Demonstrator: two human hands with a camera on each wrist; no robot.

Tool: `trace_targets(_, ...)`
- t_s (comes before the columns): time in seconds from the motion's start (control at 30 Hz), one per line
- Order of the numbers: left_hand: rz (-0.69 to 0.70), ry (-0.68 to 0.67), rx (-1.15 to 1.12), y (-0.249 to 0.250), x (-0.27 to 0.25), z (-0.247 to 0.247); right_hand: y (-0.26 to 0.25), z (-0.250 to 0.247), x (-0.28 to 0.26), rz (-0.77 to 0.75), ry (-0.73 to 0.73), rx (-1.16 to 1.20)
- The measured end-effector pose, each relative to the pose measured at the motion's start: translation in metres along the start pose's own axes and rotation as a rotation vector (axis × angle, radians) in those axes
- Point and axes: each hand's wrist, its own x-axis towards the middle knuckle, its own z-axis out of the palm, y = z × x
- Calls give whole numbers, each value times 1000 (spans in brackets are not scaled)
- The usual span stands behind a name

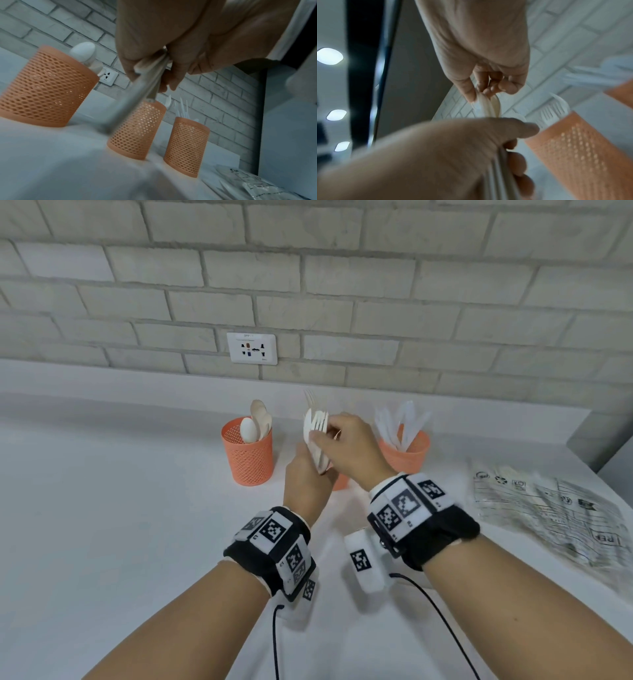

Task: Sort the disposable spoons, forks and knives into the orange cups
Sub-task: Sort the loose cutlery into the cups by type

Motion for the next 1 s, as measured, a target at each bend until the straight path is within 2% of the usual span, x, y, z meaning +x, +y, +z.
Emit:
trace_targets(0.1,-38,-7,10,-5,-3,-9,-6,-9,5,121,10,295)
trace_targets(0.23,-49,-26,15,-13,-6,-20,-11,-19,12,96,53,327)
trace_targets(0.4,-201,-69,-161,-25,-3,-35,-7,-32,30,-60,412,377)
trace_targets(0.47,-230,-143,-247,-26,-3,-42,4,-30,36,-83,470,292)
trace_targets(0.5,-224,-186,-295,-25,-4,-45,11,-27,38,-77,448,225)
trace_targets(0.67,-179,-364,-454,-19,-8,-58,44,-1,36,70,120,-148)
trace_targets(0.73,-185,-407,-483,-17,-8,-62,47,3,35,138,39,-241)
trace_targets(0.8,-216,-429,-537,-15,-8,-65,43,4,35,169,50,-251)
trace_targets(0.83,-230,-436,-566,-14,-7,-66,38,5,34,151,106,-233)
trace_targets(0.9,-249,-446,-600,-12,-7,-68,22,7,28,29,205,-155)
trace_targets(0.93,-250,-452,-605,-11,-7,-68,13,9,25,-28,173,-91)
trace_targets(1.0,-236,-469,-605,-9,-7,-69,-4,15,17,-48,-24,34)
